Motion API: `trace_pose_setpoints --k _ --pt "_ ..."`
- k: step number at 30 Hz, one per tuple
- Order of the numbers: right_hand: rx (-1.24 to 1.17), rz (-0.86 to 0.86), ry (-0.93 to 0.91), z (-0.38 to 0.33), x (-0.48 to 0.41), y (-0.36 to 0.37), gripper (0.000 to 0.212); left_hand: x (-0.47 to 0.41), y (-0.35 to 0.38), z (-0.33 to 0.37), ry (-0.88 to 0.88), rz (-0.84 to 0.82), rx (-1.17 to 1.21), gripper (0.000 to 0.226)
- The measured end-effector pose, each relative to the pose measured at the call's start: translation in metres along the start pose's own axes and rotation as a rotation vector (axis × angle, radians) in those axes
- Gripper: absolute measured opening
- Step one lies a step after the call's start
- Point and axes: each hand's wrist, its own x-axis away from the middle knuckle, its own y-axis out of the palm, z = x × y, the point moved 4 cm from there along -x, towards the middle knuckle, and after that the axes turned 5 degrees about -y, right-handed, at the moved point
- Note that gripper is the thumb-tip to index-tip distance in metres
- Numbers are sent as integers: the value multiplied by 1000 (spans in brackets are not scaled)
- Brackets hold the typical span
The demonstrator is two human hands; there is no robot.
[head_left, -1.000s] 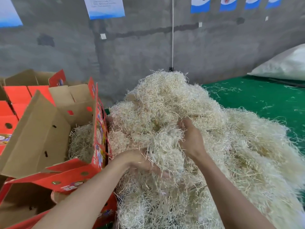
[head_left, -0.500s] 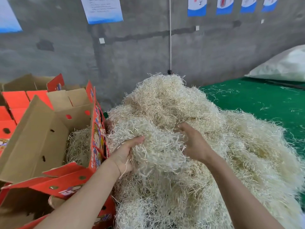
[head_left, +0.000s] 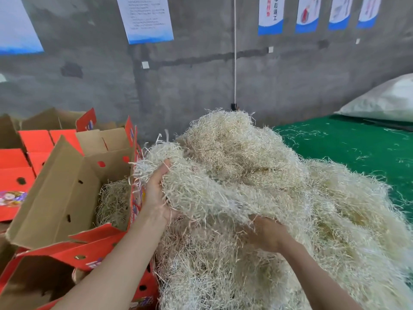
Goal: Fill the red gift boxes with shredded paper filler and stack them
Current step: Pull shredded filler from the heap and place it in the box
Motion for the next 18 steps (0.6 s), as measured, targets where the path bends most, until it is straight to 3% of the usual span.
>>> trace_pose_setpoints --k 4,5,7,9,10,12,14,16,18 --pt "-82 -126 -131 -20 15 -25 57 9 1 14 64 92 -202 98" --pt "-143 -93 -199 -28 19 -42 50 11 0 18 89 134 -278 100" --pt "-230 150 -298 -44 27 -84 29 16 1 24 120 126 -380 105" --pt "-395 439 -342 -61 31 -112 35 21 7 25 136 58 -407 91" --pt "-509 483 -360 -69 27 -116 39 23 10 24 133 22 -418 85" --pt "-646 365 -357 -87 11 -105 53 27 14 20 113 -39 -450 80" --pt "-540 241 -329 -93 -9 -80 46 27 16 15 91 -86 -439 72" --pt "-452 278 -283 -91 -24 -64 29 30 19 16 105 -95 -451 44" --pt "-429 353 -249 -87 -31 -55 25 29 21 16 117 -130 -450 30"
